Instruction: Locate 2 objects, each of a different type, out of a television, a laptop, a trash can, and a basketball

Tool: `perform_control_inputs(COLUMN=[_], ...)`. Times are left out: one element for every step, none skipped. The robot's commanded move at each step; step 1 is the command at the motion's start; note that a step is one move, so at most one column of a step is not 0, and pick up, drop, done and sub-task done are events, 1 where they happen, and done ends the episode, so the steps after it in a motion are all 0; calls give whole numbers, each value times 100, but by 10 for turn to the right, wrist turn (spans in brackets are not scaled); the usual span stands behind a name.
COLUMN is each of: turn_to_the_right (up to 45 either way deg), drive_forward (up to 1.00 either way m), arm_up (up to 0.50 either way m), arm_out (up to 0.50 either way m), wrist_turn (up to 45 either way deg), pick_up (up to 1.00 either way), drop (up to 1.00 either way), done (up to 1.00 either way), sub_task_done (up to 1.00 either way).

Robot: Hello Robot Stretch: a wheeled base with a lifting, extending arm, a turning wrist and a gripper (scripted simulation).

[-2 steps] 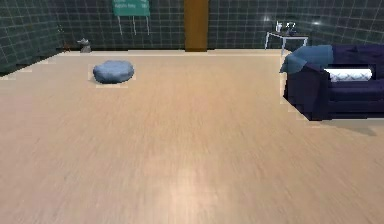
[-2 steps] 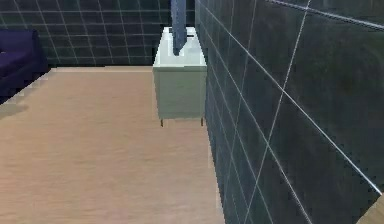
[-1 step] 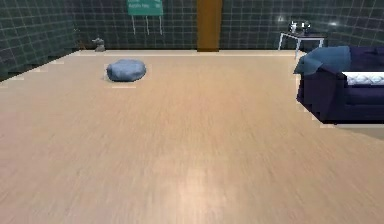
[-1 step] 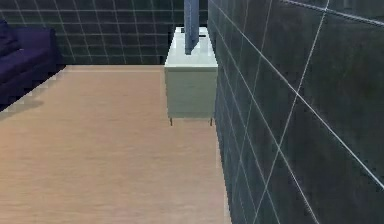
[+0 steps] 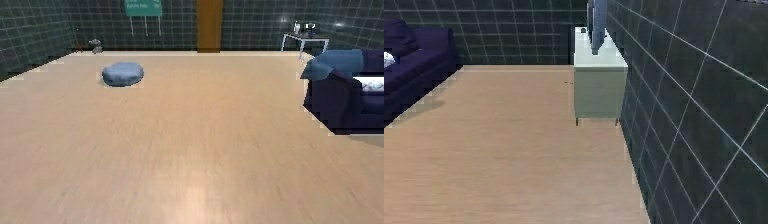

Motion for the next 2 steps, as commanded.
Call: perform_control_inputs(turn_to_the_right=[450, 420], drive_forward=[0, 0], arm_up=[0, 0], arm_out=[0, 0], wrist_turn=[0, 0], pick_up=[0, 0], drop=[0, 0], done=[0, 0], sub_task_done=[0, 0])
